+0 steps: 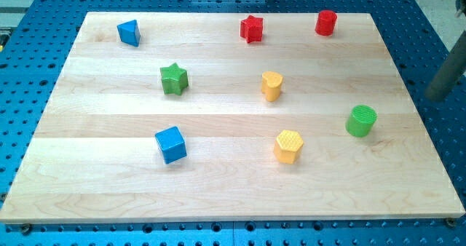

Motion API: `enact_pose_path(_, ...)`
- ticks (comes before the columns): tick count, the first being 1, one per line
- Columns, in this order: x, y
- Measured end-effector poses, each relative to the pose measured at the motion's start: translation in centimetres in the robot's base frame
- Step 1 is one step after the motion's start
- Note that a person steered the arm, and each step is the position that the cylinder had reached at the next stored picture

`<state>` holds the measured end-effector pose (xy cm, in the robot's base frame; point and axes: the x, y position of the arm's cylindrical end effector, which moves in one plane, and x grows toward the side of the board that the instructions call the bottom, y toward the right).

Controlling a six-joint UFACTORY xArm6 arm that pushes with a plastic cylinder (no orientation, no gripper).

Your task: Place green circle and the hexagon in a vertical line

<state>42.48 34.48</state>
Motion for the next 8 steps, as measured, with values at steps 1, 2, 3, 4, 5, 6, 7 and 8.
enact_pose_path(1,-0.1,0.0)
enact_pose_path(2,-0.1,0.0)
enact_pose_path(3,0.3,-4.4)
enact_pose_path(4,2.0,-10.3)
enact_pose_path(5,4.7,-12.3)
enact_pose_path(6,0.4,-15.5)
enact_pose_path(7,3.3,-18.3)
enact_pose_path(8,4.6,-11.1)
